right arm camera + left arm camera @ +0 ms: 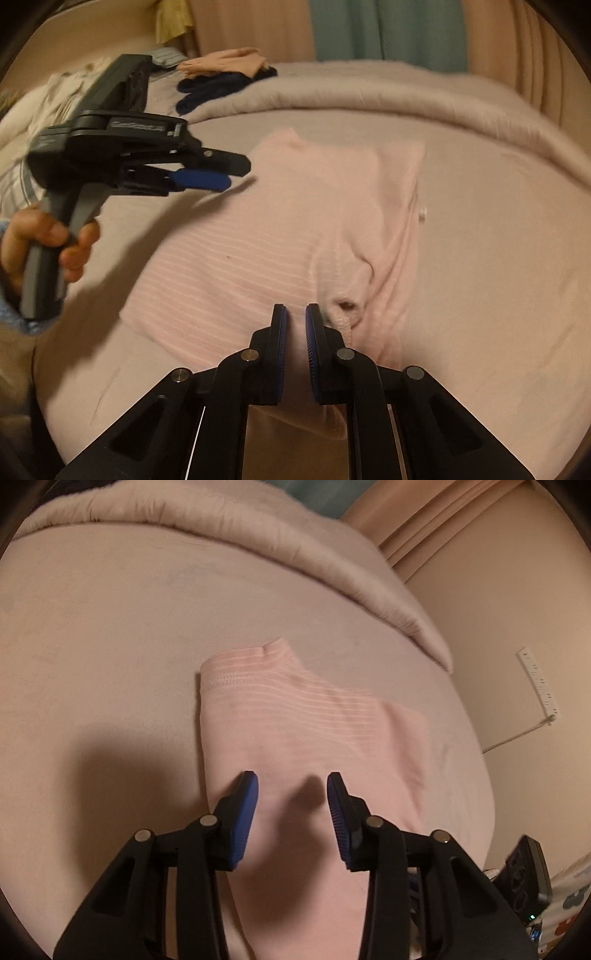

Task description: Fold small clothes

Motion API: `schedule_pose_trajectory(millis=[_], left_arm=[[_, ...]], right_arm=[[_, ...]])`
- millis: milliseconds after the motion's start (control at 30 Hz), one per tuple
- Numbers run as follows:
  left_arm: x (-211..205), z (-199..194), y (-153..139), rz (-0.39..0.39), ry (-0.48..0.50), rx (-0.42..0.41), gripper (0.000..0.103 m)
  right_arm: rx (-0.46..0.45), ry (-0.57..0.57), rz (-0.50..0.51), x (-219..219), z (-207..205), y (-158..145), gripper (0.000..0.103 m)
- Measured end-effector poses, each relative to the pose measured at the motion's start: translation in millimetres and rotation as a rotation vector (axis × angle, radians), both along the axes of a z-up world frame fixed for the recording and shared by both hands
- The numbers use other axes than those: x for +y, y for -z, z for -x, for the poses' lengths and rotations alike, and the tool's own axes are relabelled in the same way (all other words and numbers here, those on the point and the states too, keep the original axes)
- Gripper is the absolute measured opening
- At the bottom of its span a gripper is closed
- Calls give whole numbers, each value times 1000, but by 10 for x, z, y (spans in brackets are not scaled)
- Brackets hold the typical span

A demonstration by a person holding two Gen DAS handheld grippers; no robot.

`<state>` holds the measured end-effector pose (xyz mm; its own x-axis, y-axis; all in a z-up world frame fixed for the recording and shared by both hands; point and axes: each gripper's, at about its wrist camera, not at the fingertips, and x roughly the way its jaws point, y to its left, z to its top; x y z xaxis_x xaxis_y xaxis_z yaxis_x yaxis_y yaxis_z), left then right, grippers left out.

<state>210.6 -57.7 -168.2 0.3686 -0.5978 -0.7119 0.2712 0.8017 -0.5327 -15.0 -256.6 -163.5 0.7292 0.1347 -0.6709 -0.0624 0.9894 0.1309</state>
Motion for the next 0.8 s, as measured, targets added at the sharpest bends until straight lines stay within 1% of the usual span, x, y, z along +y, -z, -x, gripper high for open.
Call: schedule_pose_trajectory(millis=[33, 67, 167, 200, 233, 267, 300, 333, 400, 467, 533, 633, 667, 700, 800], left_arm=[[-12, -50, 38, -17, -5, 0, 27], [-17, -93, 51, -25, -4, -3, 27], [45, -191, -17, -1, 3, -15, 27], [71, -228, -46, 15, -3, -25, 29], [118, -269, -75, 32, -14, -35, 32], [173, -316, -87, 44, -35, -39, 36], [214, -368, -76, 48, -58, -34, 43], [254, -427, -49, 50, -83, -26, 45], [278, -520, 30, 64, -98, -3, 45], [234, -593, 137, 44, -98, 21, 45], [201, -629, 251, 28, -87, 40, 45], [208, -646, 244, 48, -91, 33, 46], [210, -663, 238, 55, -94, 38, 46], [241, -661, 236, 64, -98, 45, 46], [251, -659, 204, 86, -125, 61, 46]], right_arm=[[0, -2, -20, -29, -13, 7, 13], [4, -8, -44, -49, -15, 12, 13], [33, -22, -94, -91, -16, -34, 13], [32, -29, -119, -160, 39, -82, 13], [22, -36, -138, -171, 66, -123, 13], [-5, -41, -156, -205, 55, -207, 13], [-21, -40, -171, -227, 46, -248, 13], [-37, -37, -195, -267, 17, -283, 13], [-68, -11, -227, -374, -144, -347, 13], [-82, 16, -258, -483, -332, -378, 13], [-65, 49, -297, -581, -502, -347, 13], [12, 116, -327, -701, -762, -182, 13], [38, 129, -371, -746, -818, -104, 13], [39, 134, -413, -790, -841, -75, 13], [13, 167, -617, -966, -782, 15, 13]])
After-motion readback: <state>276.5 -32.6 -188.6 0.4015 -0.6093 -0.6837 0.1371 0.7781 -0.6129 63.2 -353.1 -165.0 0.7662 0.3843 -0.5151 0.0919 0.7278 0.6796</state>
